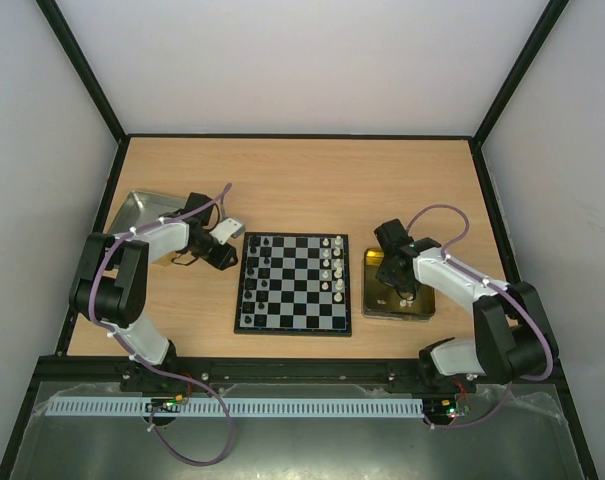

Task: Set up the chess pieces on the board
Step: Pick up the chess piece from the storage box.

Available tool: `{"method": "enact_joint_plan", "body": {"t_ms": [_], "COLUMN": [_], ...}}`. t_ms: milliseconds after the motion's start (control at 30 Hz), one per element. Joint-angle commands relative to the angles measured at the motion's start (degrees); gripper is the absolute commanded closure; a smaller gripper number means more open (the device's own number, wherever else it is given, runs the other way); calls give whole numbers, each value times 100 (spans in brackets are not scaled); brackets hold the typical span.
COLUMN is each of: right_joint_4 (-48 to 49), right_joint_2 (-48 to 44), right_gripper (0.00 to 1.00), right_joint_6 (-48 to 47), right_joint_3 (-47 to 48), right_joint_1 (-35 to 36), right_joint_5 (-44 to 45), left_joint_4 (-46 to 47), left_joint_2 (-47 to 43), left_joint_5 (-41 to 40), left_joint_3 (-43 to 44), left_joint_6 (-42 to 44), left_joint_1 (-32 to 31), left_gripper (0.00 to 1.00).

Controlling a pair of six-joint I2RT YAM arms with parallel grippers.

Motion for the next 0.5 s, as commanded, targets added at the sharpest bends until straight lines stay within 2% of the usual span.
{"method": "enact_joint_plan", "body": {"t_ms": [0,133,300,467], "right_joint_4": [160,227,186,-12], "right_joint_2": [164,230,151,-60], "right_gripper": [83,86,96,98], "right_joint_6": [-82,-97,-99,-214], "right_joint_3": [-125,-103,-24,197], "right_joint_1": [-91,-110,-117,-38], "right_joint_5": [57,182,217,197], "left_joint_4": [-313,-323,-322,-336], "left_joint_2": [143,125,132,142], "left_joint_5": [-195,-199,-192,-192], "left_joint_3": [-128,-129,-122,-115], "left_joint_6": [-25,-25,-25,-33], "left_joint_1": [33,33,33,33], "left_gripper": [62,62,62,62]}}
